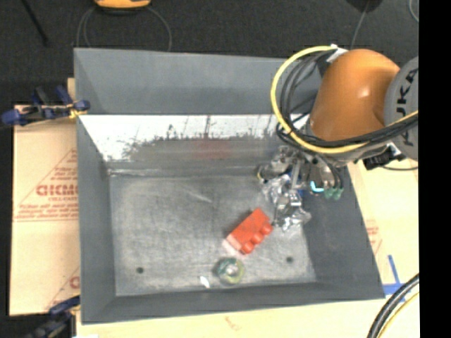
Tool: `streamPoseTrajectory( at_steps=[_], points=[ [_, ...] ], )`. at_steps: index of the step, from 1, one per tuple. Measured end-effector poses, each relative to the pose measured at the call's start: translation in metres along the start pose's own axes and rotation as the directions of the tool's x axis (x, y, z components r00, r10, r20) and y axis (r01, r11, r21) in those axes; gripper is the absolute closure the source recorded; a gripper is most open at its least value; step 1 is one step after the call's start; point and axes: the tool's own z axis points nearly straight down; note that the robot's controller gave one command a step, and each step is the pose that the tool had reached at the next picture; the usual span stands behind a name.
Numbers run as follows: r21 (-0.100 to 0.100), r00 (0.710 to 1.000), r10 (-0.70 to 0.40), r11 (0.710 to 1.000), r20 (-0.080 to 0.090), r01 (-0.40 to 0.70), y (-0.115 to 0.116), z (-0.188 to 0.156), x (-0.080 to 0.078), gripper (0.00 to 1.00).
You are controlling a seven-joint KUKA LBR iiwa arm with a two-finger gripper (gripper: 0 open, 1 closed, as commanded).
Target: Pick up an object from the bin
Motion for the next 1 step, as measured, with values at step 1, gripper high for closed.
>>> streamPoseTrajectory(
  at_steps=[1],
  points=[
    [0.004,0.953,-0.302,0.953,0.013,0.302,-0.0061,0.1526,-0.0028,0.00]
  ],
)
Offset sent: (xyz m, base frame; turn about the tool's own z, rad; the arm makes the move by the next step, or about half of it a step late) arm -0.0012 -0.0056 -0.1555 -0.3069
